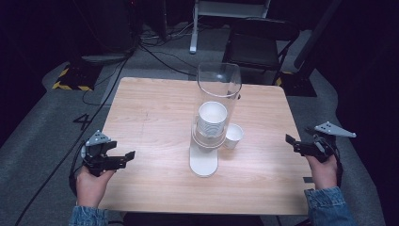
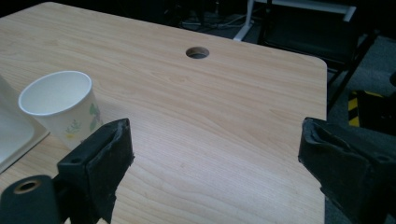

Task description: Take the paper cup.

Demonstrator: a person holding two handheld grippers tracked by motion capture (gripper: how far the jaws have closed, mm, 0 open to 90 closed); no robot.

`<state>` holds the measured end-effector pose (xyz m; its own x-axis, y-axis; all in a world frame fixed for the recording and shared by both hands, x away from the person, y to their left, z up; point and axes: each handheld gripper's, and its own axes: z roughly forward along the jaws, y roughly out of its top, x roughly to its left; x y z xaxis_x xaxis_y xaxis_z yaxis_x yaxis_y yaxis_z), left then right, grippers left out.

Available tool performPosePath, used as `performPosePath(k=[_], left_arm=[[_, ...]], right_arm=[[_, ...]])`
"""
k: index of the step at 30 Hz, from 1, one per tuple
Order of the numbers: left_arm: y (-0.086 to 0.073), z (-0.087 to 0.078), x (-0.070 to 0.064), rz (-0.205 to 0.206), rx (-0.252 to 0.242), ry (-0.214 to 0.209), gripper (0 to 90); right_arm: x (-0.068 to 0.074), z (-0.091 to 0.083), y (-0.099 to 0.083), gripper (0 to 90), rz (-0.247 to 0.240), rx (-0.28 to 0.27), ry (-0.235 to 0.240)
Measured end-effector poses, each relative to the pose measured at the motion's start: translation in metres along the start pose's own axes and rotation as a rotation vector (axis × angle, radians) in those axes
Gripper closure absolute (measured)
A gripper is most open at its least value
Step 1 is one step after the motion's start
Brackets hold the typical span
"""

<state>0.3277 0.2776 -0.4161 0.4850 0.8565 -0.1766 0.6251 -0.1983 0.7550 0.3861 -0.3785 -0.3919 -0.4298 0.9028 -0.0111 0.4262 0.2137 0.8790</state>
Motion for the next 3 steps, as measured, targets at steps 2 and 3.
performPosePath(k=[2, 3], left_arm=[[0.0002, 0.0001, -0.0002, 0.001, -0.001, -0.001, 15.3], [0.0003, 0.0001, -0.0003, 0.001, -0.001, -0.002, 15.3]], right_arm=[[0.0013, 0.0001, 0.0003, 10.4, -0.007, -0.010, 0.009], [0.0015, 0.0001, 0.0003, 10.4, -0.009, -0.011, 0.009]])
